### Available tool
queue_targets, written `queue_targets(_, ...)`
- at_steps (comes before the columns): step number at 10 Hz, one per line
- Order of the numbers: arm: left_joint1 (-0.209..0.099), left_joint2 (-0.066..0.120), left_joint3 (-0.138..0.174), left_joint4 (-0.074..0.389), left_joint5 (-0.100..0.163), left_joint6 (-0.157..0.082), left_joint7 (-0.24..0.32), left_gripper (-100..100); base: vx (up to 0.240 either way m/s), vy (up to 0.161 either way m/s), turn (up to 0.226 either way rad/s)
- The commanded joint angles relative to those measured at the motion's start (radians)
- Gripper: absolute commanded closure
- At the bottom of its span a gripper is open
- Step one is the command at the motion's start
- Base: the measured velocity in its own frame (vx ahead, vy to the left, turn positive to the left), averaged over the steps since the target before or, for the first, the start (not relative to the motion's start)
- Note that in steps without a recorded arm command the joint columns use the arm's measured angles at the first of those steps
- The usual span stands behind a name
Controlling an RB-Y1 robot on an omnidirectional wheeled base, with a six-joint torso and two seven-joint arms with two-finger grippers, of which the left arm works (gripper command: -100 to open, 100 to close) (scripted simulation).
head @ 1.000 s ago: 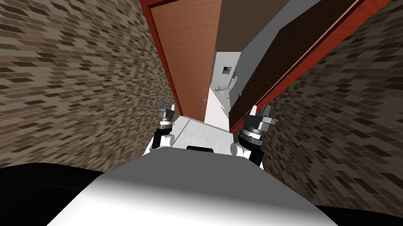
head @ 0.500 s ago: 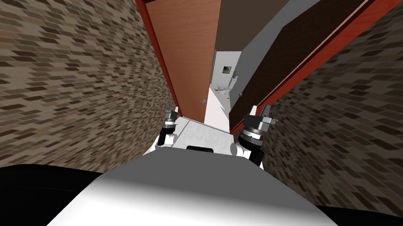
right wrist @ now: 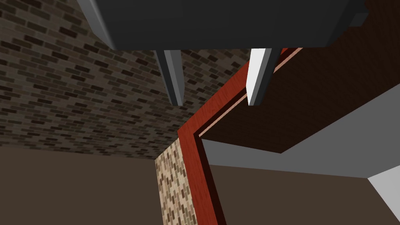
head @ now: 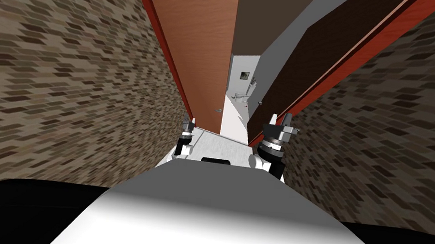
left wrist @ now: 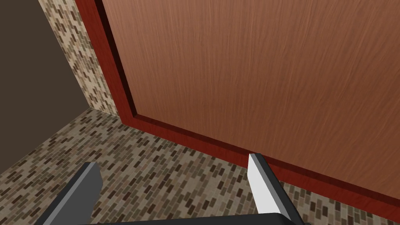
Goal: Push the door open
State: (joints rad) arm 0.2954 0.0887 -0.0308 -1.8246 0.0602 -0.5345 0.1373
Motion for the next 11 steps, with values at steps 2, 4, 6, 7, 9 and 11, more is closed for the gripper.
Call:
queue_targets(2,-0.028,-0.002,-0.005,0.06,-0.007,-0.008,-0.004,-100,0.086,-0.01,-0.003)
queue_targets(4,-0.054,-0.001,-0.012,0.128,-0.015,-0.023,-0.006,-100,0.061,-0.002,-0.005)
queue_targets(6,-0.067,0.0,-0.015,0.162,-0.018,-0.031,-0.006,-100,0.08,-0.007,-0.005)
queue_targets(7,-0.08,0.0,-0.019,0.198,-0.022,-0.038,-0.007,-100,0.058,-0.01,-0.003)
queue_targets(9,-0.106,0.0,-0.026,0.259,-0.03,-0.054,-0.009,-100,0.077,-0.004,-0.007)
queue_targets(11,-0.119,0.0,-0.029,0.303,-0.034,-0.062,-0.01,-100,0.073,-0.01,-0.003)
